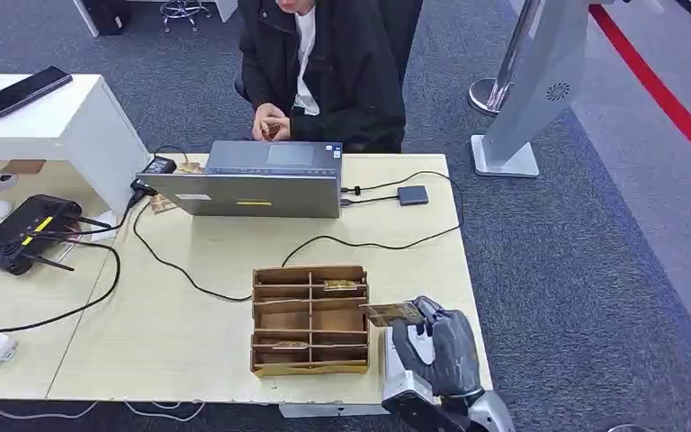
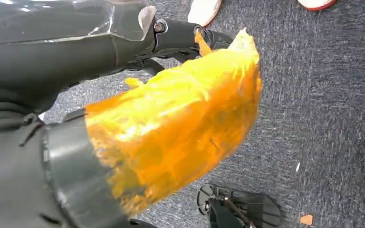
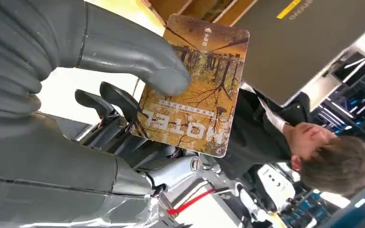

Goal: Pass the card to the sensor for recognition and then transmit it.

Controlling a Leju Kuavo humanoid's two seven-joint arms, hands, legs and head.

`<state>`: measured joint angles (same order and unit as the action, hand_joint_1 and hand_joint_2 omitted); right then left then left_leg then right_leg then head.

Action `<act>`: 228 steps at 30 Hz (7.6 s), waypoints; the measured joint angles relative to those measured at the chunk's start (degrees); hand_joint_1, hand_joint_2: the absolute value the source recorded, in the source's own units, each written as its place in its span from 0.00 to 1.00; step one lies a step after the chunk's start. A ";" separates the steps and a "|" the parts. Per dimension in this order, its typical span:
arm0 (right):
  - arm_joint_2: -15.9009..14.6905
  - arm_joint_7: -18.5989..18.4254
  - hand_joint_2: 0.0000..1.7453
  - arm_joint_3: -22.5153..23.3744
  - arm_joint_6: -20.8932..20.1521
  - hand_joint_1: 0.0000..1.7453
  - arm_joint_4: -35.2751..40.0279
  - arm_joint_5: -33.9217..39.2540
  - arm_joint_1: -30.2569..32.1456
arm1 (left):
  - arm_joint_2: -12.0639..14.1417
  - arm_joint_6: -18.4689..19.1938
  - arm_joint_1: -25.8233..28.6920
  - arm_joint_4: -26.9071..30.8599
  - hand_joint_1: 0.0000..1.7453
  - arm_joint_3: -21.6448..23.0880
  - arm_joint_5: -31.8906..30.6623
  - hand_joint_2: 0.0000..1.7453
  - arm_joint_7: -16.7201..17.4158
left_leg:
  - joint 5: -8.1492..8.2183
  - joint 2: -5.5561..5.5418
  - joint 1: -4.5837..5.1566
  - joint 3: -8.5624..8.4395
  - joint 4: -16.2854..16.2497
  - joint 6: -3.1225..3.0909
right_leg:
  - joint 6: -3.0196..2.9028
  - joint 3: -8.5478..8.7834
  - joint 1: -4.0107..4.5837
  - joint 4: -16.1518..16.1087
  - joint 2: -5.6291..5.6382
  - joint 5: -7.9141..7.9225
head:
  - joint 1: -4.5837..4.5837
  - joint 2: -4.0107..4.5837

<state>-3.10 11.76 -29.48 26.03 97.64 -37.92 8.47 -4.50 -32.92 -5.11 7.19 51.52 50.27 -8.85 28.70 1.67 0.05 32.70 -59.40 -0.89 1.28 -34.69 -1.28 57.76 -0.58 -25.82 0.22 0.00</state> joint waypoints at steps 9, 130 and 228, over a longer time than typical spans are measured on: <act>0.00 -1.14 1.00 0.04 1.01 1.00 -2.08 0.81 0.55 | 0.00 -0.17 0.00 0.00 0.00 0.00 0.24 0.00 -0.02 | 0.00 0.00 0.00 0.00 0.00 0.00 | 0.00 0.00 0.00 0.00 0.00 0.00 | 0.00 0.00; -1.38 -19.15 1.00 1.05 -0.35 1.00 -19.15 -4.24 -0.79 | 0.02 -0.35 -0.03 0.00 0.00 4.63 3.06 0.00 -0.18 | 0.07 0.01 -0.02 -0.14 0.00 0.03 | 0.00 0.14 0.00 -0.02 0.01 -0.10 | 0.00 0.00; 1.55 -6.67 1.00 5.55 9.42 1.00 1.40 -20.65 -0.50 | 0.00 -0.31 -0.21 0.00 0.00 8.50 6.05 0.00 -0.70 | 0.14 0.00 -0.03 -0.09 0.00 0.06 | -0.02 0.09 0.01 -0.02 0.03 -0.18 | 0.00 0.00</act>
<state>-1.55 5.09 -23.93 35.45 99.04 -58.58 7.97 -4.50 -33.22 -5.32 7.19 60.02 56.33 -9.55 28.84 1.67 0.02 32.61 -59.40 -0.83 1.26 -34.60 -1.27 57.74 -0.55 -25.99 0.22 0.00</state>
